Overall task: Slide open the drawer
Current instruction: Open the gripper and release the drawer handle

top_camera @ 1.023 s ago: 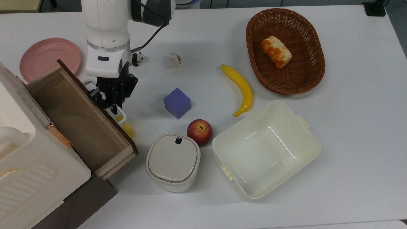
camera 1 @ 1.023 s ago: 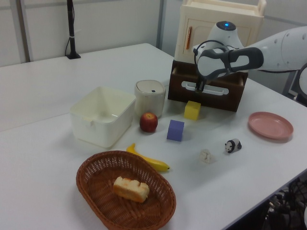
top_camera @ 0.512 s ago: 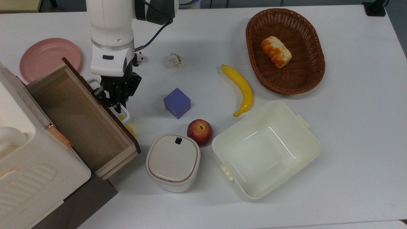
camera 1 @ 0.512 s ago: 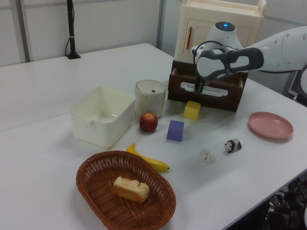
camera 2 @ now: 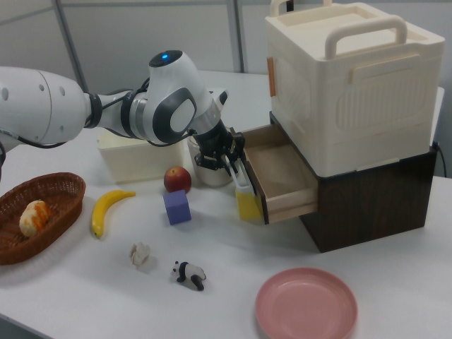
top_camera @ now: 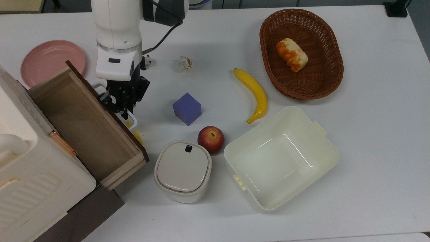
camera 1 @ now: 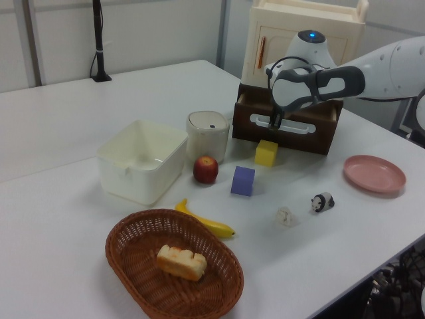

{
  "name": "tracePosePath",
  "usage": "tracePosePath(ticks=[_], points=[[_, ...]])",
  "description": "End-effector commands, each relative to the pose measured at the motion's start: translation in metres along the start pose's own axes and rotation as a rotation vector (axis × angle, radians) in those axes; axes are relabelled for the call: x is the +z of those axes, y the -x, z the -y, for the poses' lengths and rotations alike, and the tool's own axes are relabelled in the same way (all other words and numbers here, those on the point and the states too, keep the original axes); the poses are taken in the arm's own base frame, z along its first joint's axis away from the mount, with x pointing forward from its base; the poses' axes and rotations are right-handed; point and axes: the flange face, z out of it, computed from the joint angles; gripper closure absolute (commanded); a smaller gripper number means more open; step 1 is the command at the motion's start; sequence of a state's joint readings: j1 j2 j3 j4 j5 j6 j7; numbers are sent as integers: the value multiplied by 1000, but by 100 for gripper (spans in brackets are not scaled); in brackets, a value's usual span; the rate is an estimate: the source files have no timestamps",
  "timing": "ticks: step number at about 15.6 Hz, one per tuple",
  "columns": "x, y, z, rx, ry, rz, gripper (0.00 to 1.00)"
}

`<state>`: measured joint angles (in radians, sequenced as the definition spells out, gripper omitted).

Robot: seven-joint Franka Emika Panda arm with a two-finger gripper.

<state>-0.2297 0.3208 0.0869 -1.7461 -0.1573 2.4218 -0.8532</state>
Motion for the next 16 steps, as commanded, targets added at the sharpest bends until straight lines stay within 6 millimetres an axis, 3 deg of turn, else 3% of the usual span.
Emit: tracePosePath(ticks=[1,5,16], points=[[-12,-7,22,-11,-40,22,85],[-21,-15,28,30,-52,23,58],[-44,-16,24,80,-76,52,58]])
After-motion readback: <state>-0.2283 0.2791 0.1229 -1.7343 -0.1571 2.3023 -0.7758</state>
